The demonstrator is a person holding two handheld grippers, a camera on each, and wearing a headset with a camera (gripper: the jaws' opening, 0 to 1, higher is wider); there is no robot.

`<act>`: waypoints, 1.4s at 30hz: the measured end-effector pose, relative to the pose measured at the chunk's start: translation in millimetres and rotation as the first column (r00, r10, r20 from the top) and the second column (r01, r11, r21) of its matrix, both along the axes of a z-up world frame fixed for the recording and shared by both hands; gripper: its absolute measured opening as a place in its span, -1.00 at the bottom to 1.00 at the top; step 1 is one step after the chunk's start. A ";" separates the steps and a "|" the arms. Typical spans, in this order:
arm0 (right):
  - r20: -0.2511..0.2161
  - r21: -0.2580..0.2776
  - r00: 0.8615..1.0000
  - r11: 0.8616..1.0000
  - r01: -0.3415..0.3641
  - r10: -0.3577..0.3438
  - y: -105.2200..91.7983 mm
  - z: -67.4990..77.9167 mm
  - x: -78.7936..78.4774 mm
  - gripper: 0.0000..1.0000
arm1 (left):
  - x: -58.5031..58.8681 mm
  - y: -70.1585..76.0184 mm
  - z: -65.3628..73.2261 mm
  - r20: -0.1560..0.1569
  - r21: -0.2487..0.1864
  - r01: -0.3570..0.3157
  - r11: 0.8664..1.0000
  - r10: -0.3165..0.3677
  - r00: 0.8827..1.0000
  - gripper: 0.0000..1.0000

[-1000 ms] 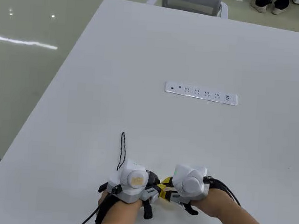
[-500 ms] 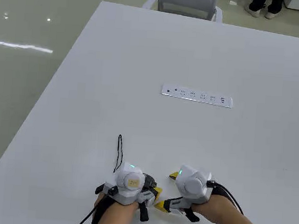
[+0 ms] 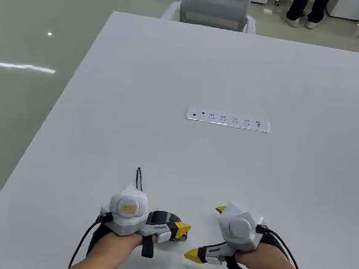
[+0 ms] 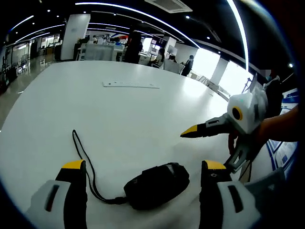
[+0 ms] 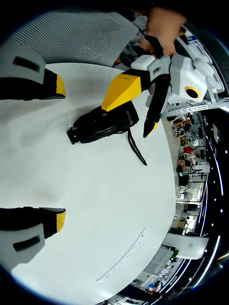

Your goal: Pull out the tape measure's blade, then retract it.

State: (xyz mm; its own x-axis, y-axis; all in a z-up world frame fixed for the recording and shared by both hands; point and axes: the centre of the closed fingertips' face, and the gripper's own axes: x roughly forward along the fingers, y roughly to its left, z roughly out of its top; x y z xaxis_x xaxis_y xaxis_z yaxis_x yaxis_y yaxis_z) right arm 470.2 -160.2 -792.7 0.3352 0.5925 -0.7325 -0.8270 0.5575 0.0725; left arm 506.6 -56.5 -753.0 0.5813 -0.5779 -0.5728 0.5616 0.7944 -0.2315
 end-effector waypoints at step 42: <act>0.106 0.071 0.942 0.948 0.311 -0.317 -113.7 45.0 -91.5 1.00 | -73.6 122.9 17.0 0.092 0.001 0.056 0.998 -0.056 0.994 0.98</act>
